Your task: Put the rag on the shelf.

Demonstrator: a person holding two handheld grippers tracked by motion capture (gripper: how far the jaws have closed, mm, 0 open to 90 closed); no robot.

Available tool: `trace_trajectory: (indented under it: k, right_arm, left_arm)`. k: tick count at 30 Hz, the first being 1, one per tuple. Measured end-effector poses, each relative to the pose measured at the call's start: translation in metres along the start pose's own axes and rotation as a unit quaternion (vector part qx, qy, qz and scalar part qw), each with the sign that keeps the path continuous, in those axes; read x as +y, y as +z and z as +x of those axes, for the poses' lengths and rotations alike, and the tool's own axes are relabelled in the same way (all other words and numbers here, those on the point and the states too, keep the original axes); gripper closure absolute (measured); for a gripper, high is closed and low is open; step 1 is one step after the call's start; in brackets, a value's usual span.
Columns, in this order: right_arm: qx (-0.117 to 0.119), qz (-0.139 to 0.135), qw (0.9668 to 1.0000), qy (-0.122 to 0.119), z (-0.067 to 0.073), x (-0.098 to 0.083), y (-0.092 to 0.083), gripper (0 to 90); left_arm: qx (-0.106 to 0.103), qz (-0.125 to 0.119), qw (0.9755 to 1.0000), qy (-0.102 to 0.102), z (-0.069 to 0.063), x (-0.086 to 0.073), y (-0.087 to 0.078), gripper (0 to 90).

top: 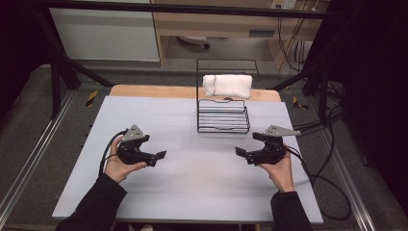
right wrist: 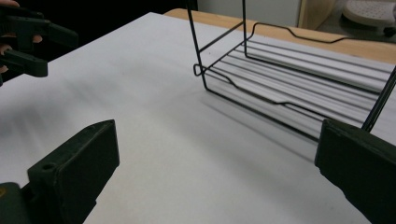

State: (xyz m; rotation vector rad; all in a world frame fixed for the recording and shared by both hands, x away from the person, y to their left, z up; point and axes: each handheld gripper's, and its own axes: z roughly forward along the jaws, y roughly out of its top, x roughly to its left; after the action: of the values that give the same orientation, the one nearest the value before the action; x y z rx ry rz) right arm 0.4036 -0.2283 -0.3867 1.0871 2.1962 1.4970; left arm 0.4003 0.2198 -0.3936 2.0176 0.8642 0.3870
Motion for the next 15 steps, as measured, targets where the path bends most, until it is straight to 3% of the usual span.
trace_trajectory:
  k: [6,15]
  right_arm:
    - [0.0,0.01,0.9999,0.013,-0.005,-0.025,-0.005,0.4]
    - [0.009,0.021,0.9997,0.013,-0.013,-0.055,-0.018,0.4]
  left_arm:
    - [0.008,0.003,0.9999,-0.013,0.009,-0.025,-0.015,7.0]
    - [0.023,0.001,0.9992,-0.031,0.021,-0.06,-0.029,7.2]
